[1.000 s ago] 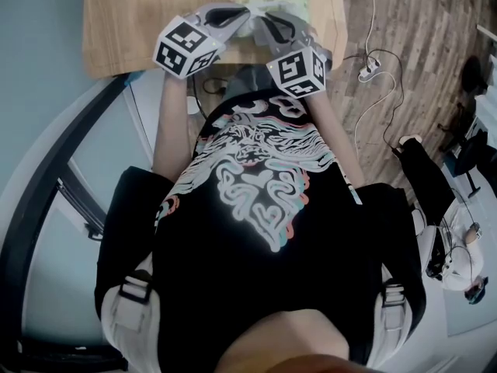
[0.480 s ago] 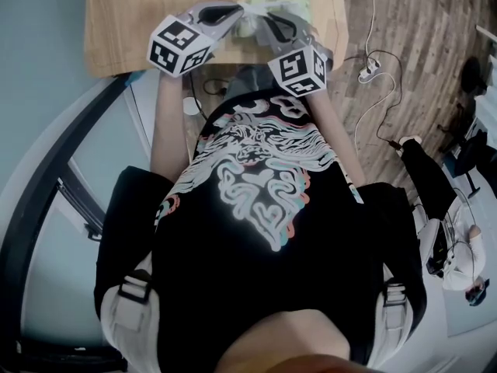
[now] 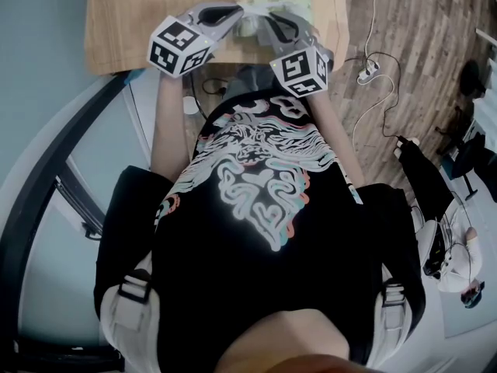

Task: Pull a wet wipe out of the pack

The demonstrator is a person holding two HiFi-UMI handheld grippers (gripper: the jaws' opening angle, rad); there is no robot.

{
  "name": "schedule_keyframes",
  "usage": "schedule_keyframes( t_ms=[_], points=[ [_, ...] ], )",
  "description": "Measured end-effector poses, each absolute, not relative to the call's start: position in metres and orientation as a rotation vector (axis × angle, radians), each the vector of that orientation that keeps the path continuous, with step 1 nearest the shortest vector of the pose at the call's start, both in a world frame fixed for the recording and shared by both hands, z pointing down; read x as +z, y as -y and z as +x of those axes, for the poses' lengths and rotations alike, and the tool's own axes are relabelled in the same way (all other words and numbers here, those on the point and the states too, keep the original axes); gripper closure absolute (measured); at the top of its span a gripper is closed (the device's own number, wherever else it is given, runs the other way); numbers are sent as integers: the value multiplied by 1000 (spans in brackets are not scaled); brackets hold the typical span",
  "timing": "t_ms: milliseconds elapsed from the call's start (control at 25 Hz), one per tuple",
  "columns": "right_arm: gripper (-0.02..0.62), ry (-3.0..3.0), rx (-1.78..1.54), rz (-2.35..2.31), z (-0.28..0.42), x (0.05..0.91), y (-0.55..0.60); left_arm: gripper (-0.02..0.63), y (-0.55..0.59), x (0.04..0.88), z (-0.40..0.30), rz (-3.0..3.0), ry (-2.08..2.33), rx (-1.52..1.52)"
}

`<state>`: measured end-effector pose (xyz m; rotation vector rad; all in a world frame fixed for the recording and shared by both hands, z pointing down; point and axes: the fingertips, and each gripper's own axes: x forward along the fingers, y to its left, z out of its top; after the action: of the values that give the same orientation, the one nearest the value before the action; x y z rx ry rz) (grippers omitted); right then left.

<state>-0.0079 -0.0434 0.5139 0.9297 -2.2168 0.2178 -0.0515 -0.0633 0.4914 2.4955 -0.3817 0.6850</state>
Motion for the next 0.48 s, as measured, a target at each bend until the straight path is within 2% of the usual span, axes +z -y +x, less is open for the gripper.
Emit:
schedule_keyframes(
  t_ms=[480],
  points=[
    [548, 2244, 244, 934, -9, 513, 43, 607, 66, 490, -56, 2492, 400, 678]
  ],
)
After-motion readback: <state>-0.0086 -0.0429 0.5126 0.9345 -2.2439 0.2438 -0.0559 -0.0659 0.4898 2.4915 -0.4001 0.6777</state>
